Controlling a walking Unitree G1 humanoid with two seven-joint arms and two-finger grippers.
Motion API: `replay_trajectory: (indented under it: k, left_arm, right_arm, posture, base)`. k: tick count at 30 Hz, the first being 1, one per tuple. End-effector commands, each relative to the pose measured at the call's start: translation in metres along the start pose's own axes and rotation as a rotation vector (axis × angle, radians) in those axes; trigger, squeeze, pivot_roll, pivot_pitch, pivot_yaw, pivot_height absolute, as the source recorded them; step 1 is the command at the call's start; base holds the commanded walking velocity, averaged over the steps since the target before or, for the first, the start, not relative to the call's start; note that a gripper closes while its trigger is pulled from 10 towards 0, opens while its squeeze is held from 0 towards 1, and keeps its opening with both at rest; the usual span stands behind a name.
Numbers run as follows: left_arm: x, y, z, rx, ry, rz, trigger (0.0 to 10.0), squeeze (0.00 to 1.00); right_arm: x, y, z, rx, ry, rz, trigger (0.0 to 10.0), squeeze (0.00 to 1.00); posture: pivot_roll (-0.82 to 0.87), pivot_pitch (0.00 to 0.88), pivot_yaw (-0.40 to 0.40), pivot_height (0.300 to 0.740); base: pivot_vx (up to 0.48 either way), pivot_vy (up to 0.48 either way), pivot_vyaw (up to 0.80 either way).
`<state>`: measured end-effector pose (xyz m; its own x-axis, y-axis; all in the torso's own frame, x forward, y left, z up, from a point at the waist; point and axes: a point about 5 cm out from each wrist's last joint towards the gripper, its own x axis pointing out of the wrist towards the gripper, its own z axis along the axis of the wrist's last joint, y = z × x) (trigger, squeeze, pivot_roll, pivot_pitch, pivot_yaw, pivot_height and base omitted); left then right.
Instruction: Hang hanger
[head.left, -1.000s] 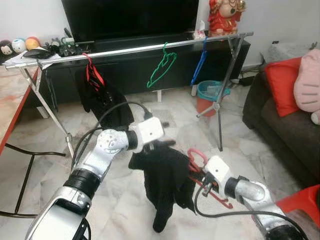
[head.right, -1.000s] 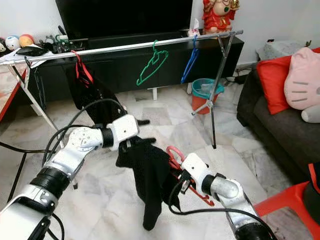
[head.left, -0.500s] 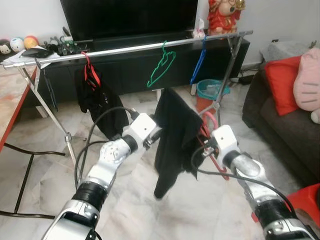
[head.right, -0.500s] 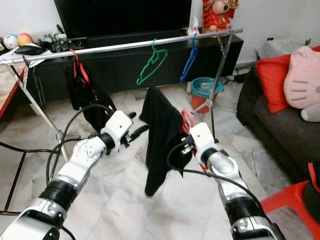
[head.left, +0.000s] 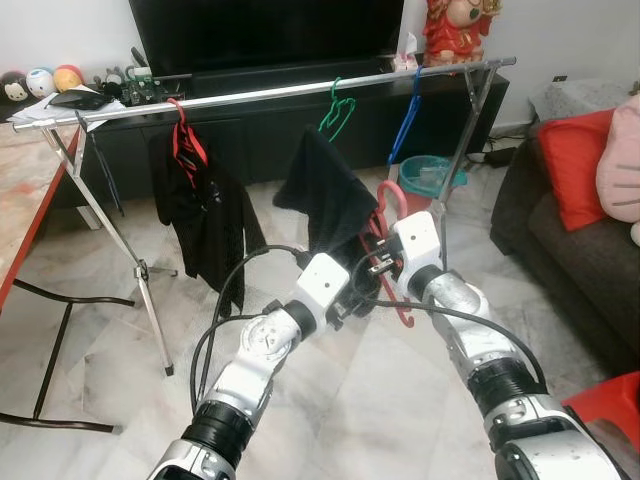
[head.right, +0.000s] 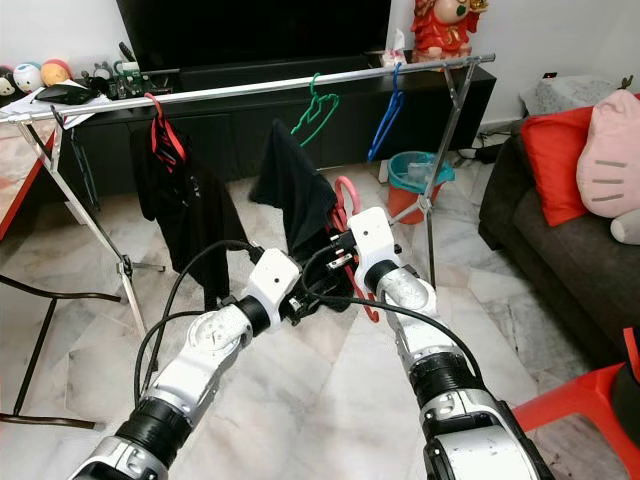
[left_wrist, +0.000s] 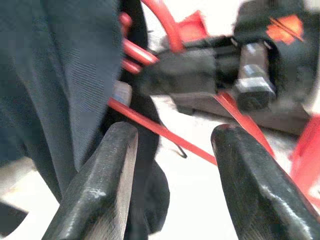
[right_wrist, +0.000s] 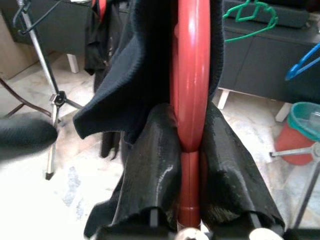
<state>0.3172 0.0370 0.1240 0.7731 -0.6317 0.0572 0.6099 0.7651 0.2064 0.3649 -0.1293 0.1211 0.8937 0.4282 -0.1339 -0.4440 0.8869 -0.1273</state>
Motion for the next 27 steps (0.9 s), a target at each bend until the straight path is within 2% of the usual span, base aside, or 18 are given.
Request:
replay_trajectory:
  k: [1,8,14,15,16,17,25,27]
  left_arm:
    - [0.005,0.001,0.009,0.001,-0.029,0.041,10.0,0.00]
    - [0.011,-0.005,0.013,-0.018,-0.028,0.055,10.0,0.00]
    - [0.017,-0.009,0.015,0.016,-0.023,0.072,10.0,0.00]
    - [0.017,-0.010,0.015,-0.001,-0.028,0.083,10.0,0.64]
    - [0.018,-0.010,0.015,-0.009,-0.030,0.085,10.0,0.64]
    - [0.018,-0.010,0.015,-0.008,-0.032,0.087,10.0,1.00]
    - [0.018,-0.014,0.015,0.009,-0.025,0.083,10.0,1.00]
    - [0.018,-0.014,0.013,0.008,-0.019,0.088,10.0,1.00]
  right_arm:
    - [0.007,0.001,0.020,0.002,-0.070,0.010,0.0,0.00]
    - [0.007,0.007,0.015,0.024,-0.058,0.040,0.0,0.00]
    - [0.008,0.015,0.017,0.034,-0.071,0.082,0.0,0.00]
    - [0.009,0.017,0.018,0.037,-0.073,0.092,0.0,0.00]
    - [0.009,0.017,0.018,0.038,-0.074,0.095,0.0,0.00]
    - [0.009,0.018,0.018,0.038,-0.074,0.099,0.0,0.00]
    - [0.011,0.023,0.019,0.049,-0.074,0.140,0.0,0.00]
    - [0.010,0.030,0.021,0.042,-0.084,0.197,0.0,0.00]
  posture:
    - [0.05,0.000,-0.001,0.740]
    - [0.05,0.000,-0.002,0.740]
    - [0.04,0.000,-0.002,0.740]
    - [0.05,0.000,-0.003,0.740]
    - [0.05,0.000,-0.003,0.740]
    - [0.05,0.000,-0.003,0.740]
    - [0.05,0.000,-0.005,0.740]
    - [0.05,0.000,-0.007,0.740]
  base:
    - [0.000,0.000,0.00]
    - [0.000,0.000,0.00]
    - [0.000,0.000,0.00]
    - [0.000,0.000,0.00]
    - [0.000,0.000,0.00]
    - [0.000,0.000,0.00]
    - [0.000,0.000,0.00]
    - [0.000,0.000,0.00]
